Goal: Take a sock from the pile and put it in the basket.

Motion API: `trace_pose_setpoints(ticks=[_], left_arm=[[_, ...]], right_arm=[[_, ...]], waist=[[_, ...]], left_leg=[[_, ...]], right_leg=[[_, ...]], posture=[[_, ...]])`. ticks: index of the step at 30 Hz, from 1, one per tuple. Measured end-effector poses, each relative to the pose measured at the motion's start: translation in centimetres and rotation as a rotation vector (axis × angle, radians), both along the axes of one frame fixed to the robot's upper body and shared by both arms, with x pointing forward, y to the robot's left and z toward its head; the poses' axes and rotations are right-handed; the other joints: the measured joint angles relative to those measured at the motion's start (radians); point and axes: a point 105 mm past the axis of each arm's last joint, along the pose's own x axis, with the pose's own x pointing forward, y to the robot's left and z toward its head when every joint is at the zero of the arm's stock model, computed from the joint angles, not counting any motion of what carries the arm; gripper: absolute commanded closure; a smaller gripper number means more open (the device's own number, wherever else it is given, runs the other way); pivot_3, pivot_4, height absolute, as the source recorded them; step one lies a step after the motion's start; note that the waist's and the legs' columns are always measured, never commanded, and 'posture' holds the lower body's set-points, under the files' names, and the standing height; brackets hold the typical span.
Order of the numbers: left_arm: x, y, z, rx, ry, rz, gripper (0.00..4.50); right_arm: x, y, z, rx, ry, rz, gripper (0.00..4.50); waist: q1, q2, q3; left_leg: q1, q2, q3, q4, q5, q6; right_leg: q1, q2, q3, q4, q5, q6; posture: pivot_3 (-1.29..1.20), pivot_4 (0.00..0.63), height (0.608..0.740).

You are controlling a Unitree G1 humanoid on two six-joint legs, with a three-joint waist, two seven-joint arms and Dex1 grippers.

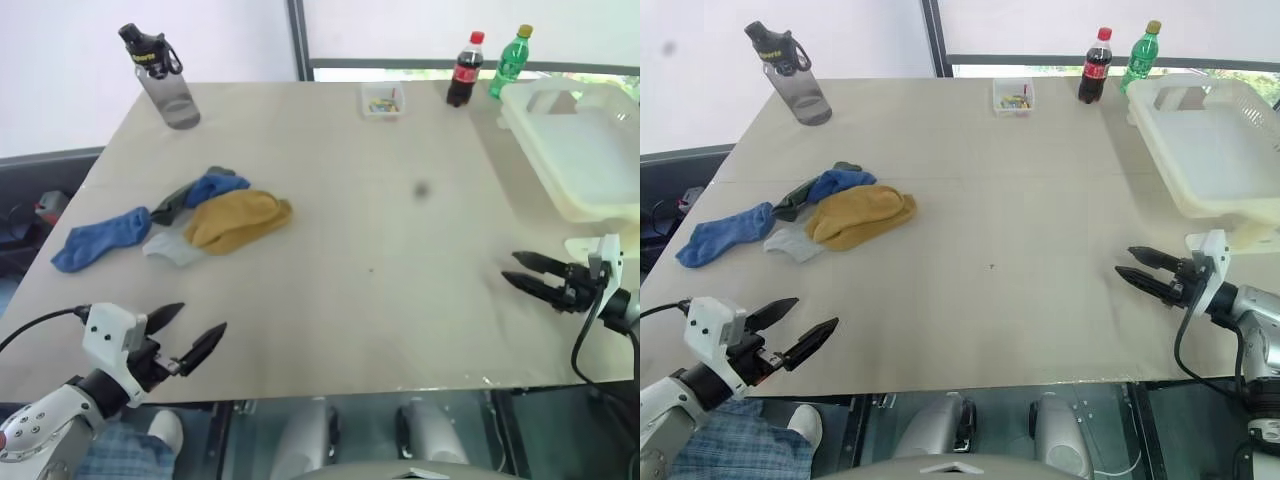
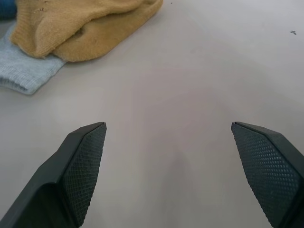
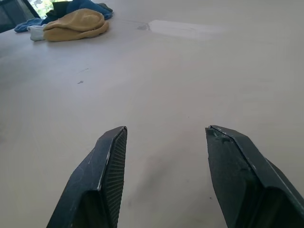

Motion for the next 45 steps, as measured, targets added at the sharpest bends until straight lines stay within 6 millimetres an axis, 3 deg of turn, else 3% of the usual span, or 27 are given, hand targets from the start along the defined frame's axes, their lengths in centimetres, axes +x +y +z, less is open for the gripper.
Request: trace_pose_setpoints(ticks=[8, 29, 33, 36, 41, 45], left_arm=[[0.6, 0.2, 1.1, -0.003, -0.033, -0.04, 0.0], [1.9, 0.1, 1.8, -0.026, -0.082, -0.058, 0.0], [3.4, -0.3, 2.1, -0.015, -0.114, -0.044, 0.0], [4.5, -1.0, 2.3, -0.012, -0.131, -0.048, 0.0], [6.9, -2.2, 2.3, -0.009, -0.155, -0.042, 0.0], [8.6, -2.6, 2.0, 0.006, -0.165, -0.008, 0.0]], right_arm=[[-1.3, -0.1, -0.3, -0.01, 0.016, 0.046, 1.81], [-1.9, 0.3, 0.1, -0.012, 0.006, 0.065, 1.81], [-1.9, 1.8, 1.6, 0.004, -0.048, 0.103, 1.81], [-2.2, 4.3, 3.5, 0.037, -0.146, 0.157, 1.81], [-2.0, 7.4, 6.2, 0.089, -0.153, 0.238, 1.81], [-1.7, 8.1, 6.8, 0.102, -0.138, 0.243, 1.81]], waist=[[0.004, 0.0, 0.0], [0.002, 0.0, 0.0], [0.003, 0.0, 0.0], [0.001, 0.0, 0.0], [0.003, -0.001, 0.0], [0.008, -0.002, 0.001]], left_leg=[[0.0, 0.0, 0.0, 0.0, 0.0, 0.0], [0.0, 0.0, 0.0, 0.0, 0.0, 0.0], [0.0, 0.0, 0.0, 0.001, 0.0, 0.0], [0.0, 0.001, -0.001, 0.001, 0.0, 0.0], [0.0, 0.0, -0.001, 0.003, 0.0, 0.0], [-0.002, 0.0, -0.002, 0.003, 0.0, 0.0]], right_leg=[[0.0, 0.0, -0.001, 0.0, 0.0, 0.0], [0.0, 0.002, 0.0, 0.001, 0.0, 0.0], [0.0, 0.003, 0.0, 0.001, 0.0, 0.0], [0.0, 0.004, 0.0, 0.001, 0.0, 0.0], [0.0, 0.004, -0.001, 0.003, 0.0, 0.0], [0.0, 0.005, -0.002, 0.002, 0.0, 0.0]], posture=[[0.0, 0.15, 0.74], [0.0, 0.15, 0.74], [0.0, 0.15, 0.74], [0.0, 0.15, 0.74], [0.0, 0.15, 0.74], [0.0, 0.15, 0.74]])
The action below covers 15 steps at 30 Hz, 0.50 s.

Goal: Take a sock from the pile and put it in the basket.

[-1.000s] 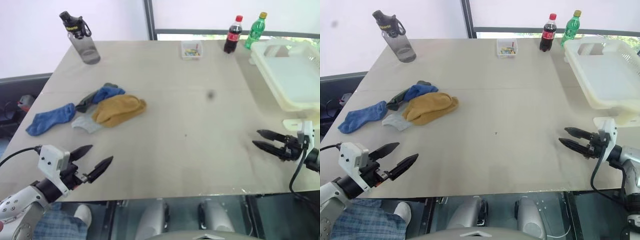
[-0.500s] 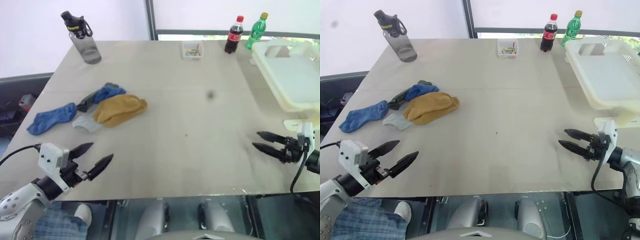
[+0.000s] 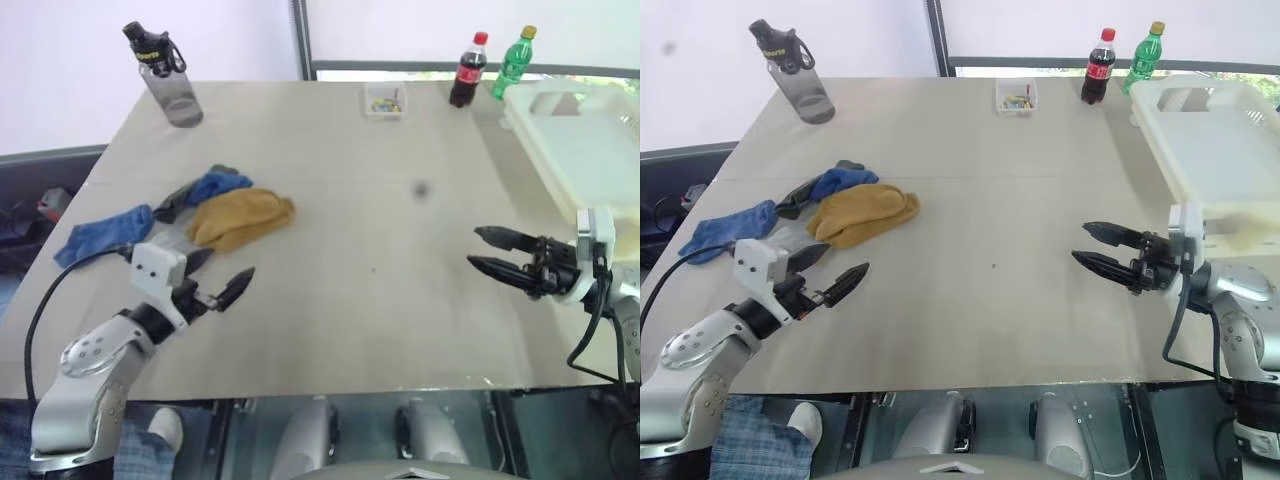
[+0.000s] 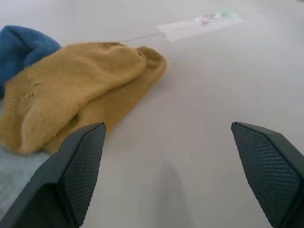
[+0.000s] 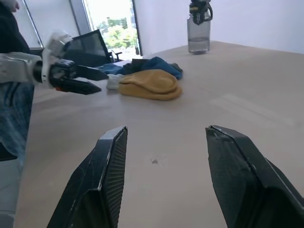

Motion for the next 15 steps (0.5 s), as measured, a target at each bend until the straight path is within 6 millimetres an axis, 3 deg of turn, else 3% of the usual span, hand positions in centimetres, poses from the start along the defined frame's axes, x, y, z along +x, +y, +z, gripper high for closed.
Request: trace_pose_setpoints(ticks=[2, 6, 11, 15], left_arm=[[1.9, -0.4, 0.2, 0.012, -0.022, 0.04, 0.0], [3.7, -0.8, 0.1, 0.069, -0.028, 0.075, 0.0], [6.8, -3.5, 0.1, 0.086, -0.065, 0.045, 0.0], [8.7, -3.5, -0.2, 0.168, -0.088, 0.08, 0.0]], right_arm=[[0.2, 0.4, 0.4, 0.013, 0.02, 0.009, 1.81], [0.2, 0.7, 0.9, 0.009, 0.005, 0.023, 1.81], [0.2, 0.8, 1.0, 0.007, 0.001, 0.026, 1.81], [0.3, 0.7, 1.0, 0.005, -0.02, 0.019, 1.81]], waist=[[0.007, 0.0, 0.0], [0.011, -0.001, 0.001], [0.018, -0.001, 0.001], [0.014, -0.001, 0.001]], left_leg=[[0.0, -0.001, 0.0, 0.001, 0.0, 0.0], [0.0, -0.001, 0.0, 0.001, 0.0, 0.0], [-0.002, -0.002, -0.001, 0.002, 0.0, 0.0], [-0.002, -0.002, -0.001, 0.003, 0.0, 0.0]], right_leg=[[0.0, 0.001, -0.001, 0.0, 0.0, 0.0], [0.0, 0.001, -0.003, 0.0, 0.0, 0.0], [0.0, 0.001, -0.006, 0.001, 0.0, 0.0], [0.0, 0.002, -0.006, 0.001, 0.0, 0.0]], posture=[[0.0, 0.15, 0.74], [0.0, 0.15, 0.74], [0.0, 0.15, 0.74], [0.0, 0.15, 0.74]])
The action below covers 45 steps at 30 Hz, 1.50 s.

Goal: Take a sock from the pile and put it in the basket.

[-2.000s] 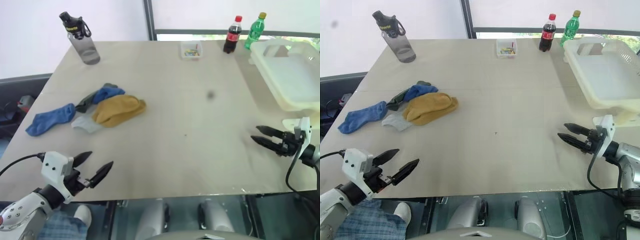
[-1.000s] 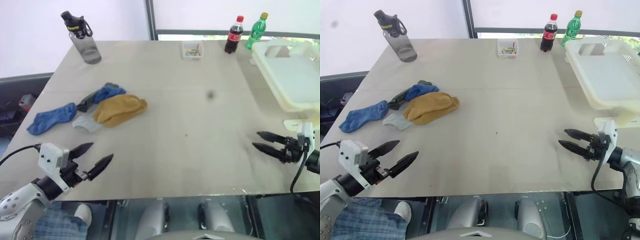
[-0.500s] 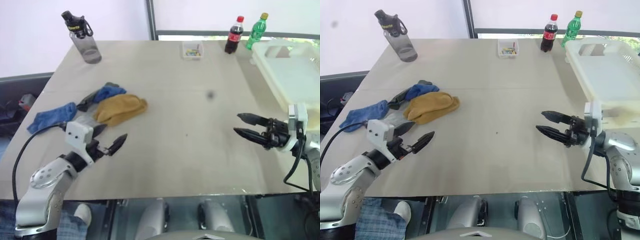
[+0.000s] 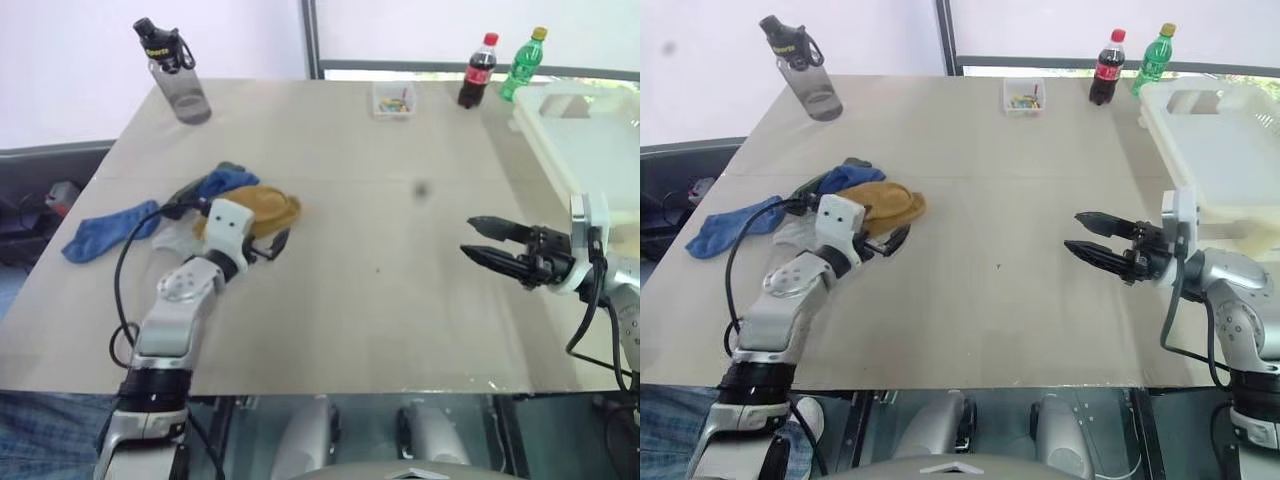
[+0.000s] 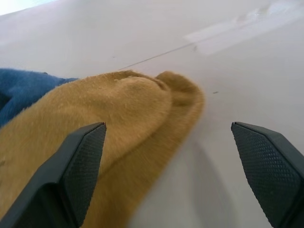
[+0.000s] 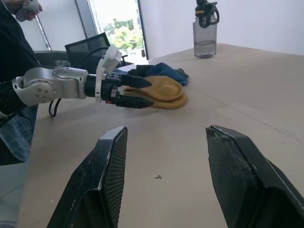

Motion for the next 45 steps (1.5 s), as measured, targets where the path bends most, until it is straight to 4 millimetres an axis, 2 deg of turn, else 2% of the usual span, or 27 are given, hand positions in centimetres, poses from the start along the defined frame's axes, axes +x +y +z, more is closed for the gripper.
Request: trace_pose_setpoints(ticks=[2, 8, 15, 19, 22, 24, 25, 26, 27, 31, 42, 45], left_arm=[[0.9, -0.1, 0.5, 0.035, -0.037, 0.012, 0.0], [1.3, 0.3, 1.3, 0.051, -0.077, 0.039, 0.0], [1.7, 2.2, 0.5, 0.038, -0.056, 0.118, 0.0], [2.2, 2.3, 0.2, 0.01, -0.048, 0.139, 0.0], [2.7, 2.2, -0.3, 0.0, -0.031, 0.151, 0.75], [2.8, 2.2, -0.2, 0.002, -0.036, 0.151, 1.8], [2.9, 2.2, -0.1, 0.002, -0.041, 0.15, 1.92], [3.0, 2.1, 0.1, 0.003, -0.05, 0.148, 2.6], [3.0, 2.1, 0.1, 0.003, -0.052, 0.147, 2.73], [3.0, 2.0, 0.2, 0.003, -0.054, 0.146, 4.39], [3.0, 2.0, 0.2, -0.004, -0.055, 0.144, 4.48], [2.9, 1.1, 0.9, -0.028, -0.066, 0.123, 4.48]], right_arm=[[0.1, -0.1, -0.1, -0.002, -0.005, -0.01, 1.81], [0.2, -0.2, -0.1, -0.003, -0.022, -0.018, 1.81], [0.4, -0.3, -0.2, -0.007, -0.027, -0.028, 1.81], [0.4, -0.3, -0.2, -0.003, -0.033, -0.032, 1.81], [0.6, -0.5, -0.4, 0.0, -0.025, -0.04, 1.74], [0.6, -0.5, -0.4, 0.001, -0.028, -0.042, 1.74], [0.6, -0.5, -0.4, 0.002, -0.03, -0.043, 1.74], [0.6, -0.5, -0.4, 0.004, -0.037, -0.043, 1.74], [0.6, -0.5, -0.3, 0.005, -0.039, -0.043, 1.74], [0.6, -0.4, -0.4, 0.012, -0.042, -0.044, 1.74], [0.8, -0.4, -0.6, 0.016, -0.055, -0.055, 1.74], [0.8, -0.4, -0.5, 0.017, -0.058, -0.057, 1.74]], waist=[[0.0, 0.0, 0.0], [0.001, 0.0, 0.0], [0.001, 0.0, 0.0], [0.003, 0.0, 0.0], [0.002, 0.0, 0.0], [0.002, -0.001, 0.0], [0.002, -0.001, 0.0], [0.001, 0.0, 0.0], [0.001, -0.001, 0.0], [0.002, 0.0, 0.0], [0.002, -0.001, 0.0], [0.003, -0.001, 0.0]], left_leg=[[0.0, 0.0, 0.0, 0.0, 0.0, 0.0], [0.0, 0.0, 0.0, 0.001, 0.0, 0.0], [0.0, 0.0, 0.0, 0.002, 0.0, 0.0], [-0.001, 0.0, -0.001, 0.003, 0.0, 0.0], [-0.001, 0.0, -0.001, 0.003, 0.0, 0.0], [-0.001, 0.0, -0.001, 0.003, 0.001, -0.001], [-0.001, 0.0, -0.001, 0.003, 0.002, -0.003], [-0.001, 0.0, -0.001, 0.003, 0.002, -0.004], [-0.001, 0.0, -0.001, 0.003, 0.002, -0.003], [-0.001, 0.0, -0.001, 0.003, 0.002, -0.004], [-0.001, 0.0, -0.001, 0.003, 0.002, -0.004], [-0.001, 0.0, -0.001, 0.003, 0.002, -0.004]], right_leg=[[0.0, 0.0, 0.0, 0.0, 0.0, 0.0], [0.0, 0.0, 0.0, 0.0, 0.0, 0.0], [0.0, 0.0, 0.0, 0.001, 0.0, 0.0], [0.0, 0.0, -0.001, 0.001, 0.0, 0.0], [0.0, 0.0, -0.001, 0.001, 0.0, 0.0], [0.0, 0.0, -0.001, 0.001, 0.0, 0.0], [0.0, 0.0, -0.001, 0.001, 0.0, 0.0], [0.0, 0.0, -0.001, 0.001, 0.0, 0.0], [0.0, 0.0, -0.001, 0.001, 0.0, 0.0], [0.0, 0.0, -0.001, 0.001, 0.0, 0.0], [0.0, 0.0, -0.001, 0.001, 0.0, 0.0], [0.0, 0.0, -0.001, 0.001, 0.0, 0.0]], posture=[[0.0, 0.15, 0.74], [0.0, 0.15, 0.74], [0.0, 0.15, 0.74], [0.0, 0.15, 0.74], [0.0, 0.15, 0.74], [0.0, 0.15, 0.74], [0.0, 0.15, 0.74], [0.0, 0.15, 0.74], [0.0, 0.15, 0.74], [0.0, 0.15, 0.74], [0.0, 0.15, 0.74], [0.0, 0.15, 0.74]])
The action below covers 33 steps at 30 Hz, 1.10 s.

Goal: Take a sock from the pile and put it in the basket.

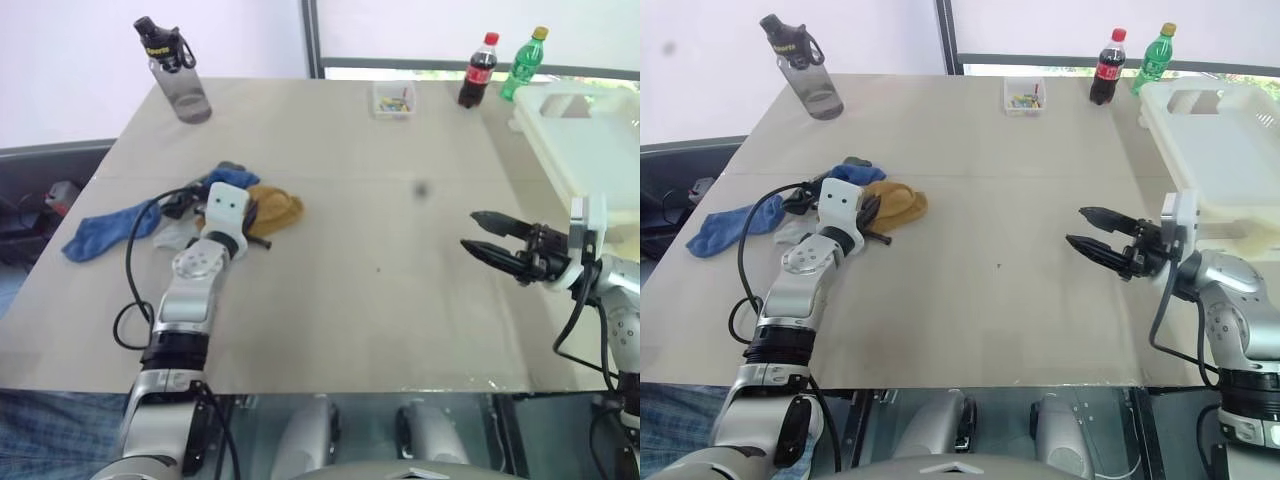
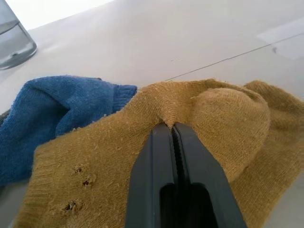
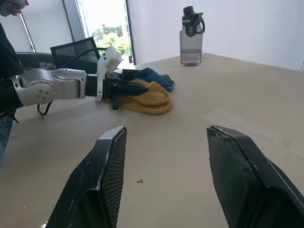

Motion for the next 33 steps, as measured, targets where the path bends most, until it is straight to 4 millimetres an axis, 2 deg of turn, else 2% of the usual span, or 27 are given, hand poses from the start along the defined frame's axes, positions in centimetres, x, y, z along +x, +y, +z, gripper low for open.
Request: trace_pose_setpoints(ticks=[5, 11, 15, 19, 24, 28, 33], left_arm=[[-0.3, -2.3, 1.1, -0.026, -0.013, -0.07, 4.48], [-0.9, -7.2, 2.1, -0.073, -0.006, -0.207, 4.48], [-1.3, -9.8, 2.8, -0.1, -0.002, -0.277, 4.48], [-1.8, -12.5, 1.9, -0.114, 0.039, -0.353, 4.48], [-2.3, -17.1, 1.0, -0.14, 0.087, -0.478, 4.48], [-2.5, -19.0, 1.0, -0.142, 0.093, -0.526, 4.48], [-2.7, -20.8, -0.5, -0.137, 0.142, -0.565, 4.48]], right_arm=[[0.0, 0.0, 0.0, 0.002, 0.0, -0.004, 1.74], [0.2, -0.1, 0.0, 0.005, 0.001, -0.017, 1.74], [0.2, -0.1, 0.0, 0.006, 0.001, -0.023, 1.74], [0.2, -0.2, 0.0, 0.007, 0.003, -0.031, 1.74], [0.2, -0.3, 0.1, 0.008, -0.003, -0.045, 1.74], [0.1, -0.6, 0.1, 0.01, -0.006, -0.059, 1.74], [0.0, -0.8, 0.0, 0.011, -0.007, -0.076, 1.74]], waist=[[0.0, 0.0, 0.0], [0.0, 0.0, 0.0], [-0.002, 0.0, 0.0], [-0.001, 0.0, 0.0], [0.0, -0.001, 0.0], [-0.003, -0.001, 0.0], [-0.001, -0.001, 0.0]], left_leg=[[0.0, 0.0, 0.0, 0.0, 0.0, 0.0], [0.0, 0.0, 0.0, 0.0, 0.0, 0.0], [0.0, 0.0, 0.0, 0.0, 0.0, 0.0], [0.0, 0.0, 0.0, 0.0, 0.0, 0.0], [0.0, -0.001, 0.0, 0.001, 0.0, 0.0], [0.0, 0.0, 0.001, 0.001, 0.0, 0.0], [0.0, 0.0, 0.001, 0.001, 0.0, 0.0]], right_leg=[[0.0, 0.0, 0.0, 0.0, 0.0, 0.0], [0.0, 0.0, 0.0, 0.0, 0.0, 0.0], [0.0, 0.001, 0.0, 0.0, 0.0, 0.0], [0.0, 0.001, 0.001, 0.0, 0.0, 0.0], [0.0, 0.001, 0.0, 0.0, 0.0, 0.0], [0.0, 0.001, 0.001, 0.0, 0.0, 0.0], [0.0, 0.001, 0.001, 0.0, 0.0, 0.0]], posture=[[0.0, 0.15, 0.74], [0.0, 0.15, 0.74], [0.0, 0.15, 0.74], [0.0, 0.15, 0.74], [0.0, 0.15, 0.74], [0.0, 0.15, 0.74], [0.0, 0.15, 0.74]])
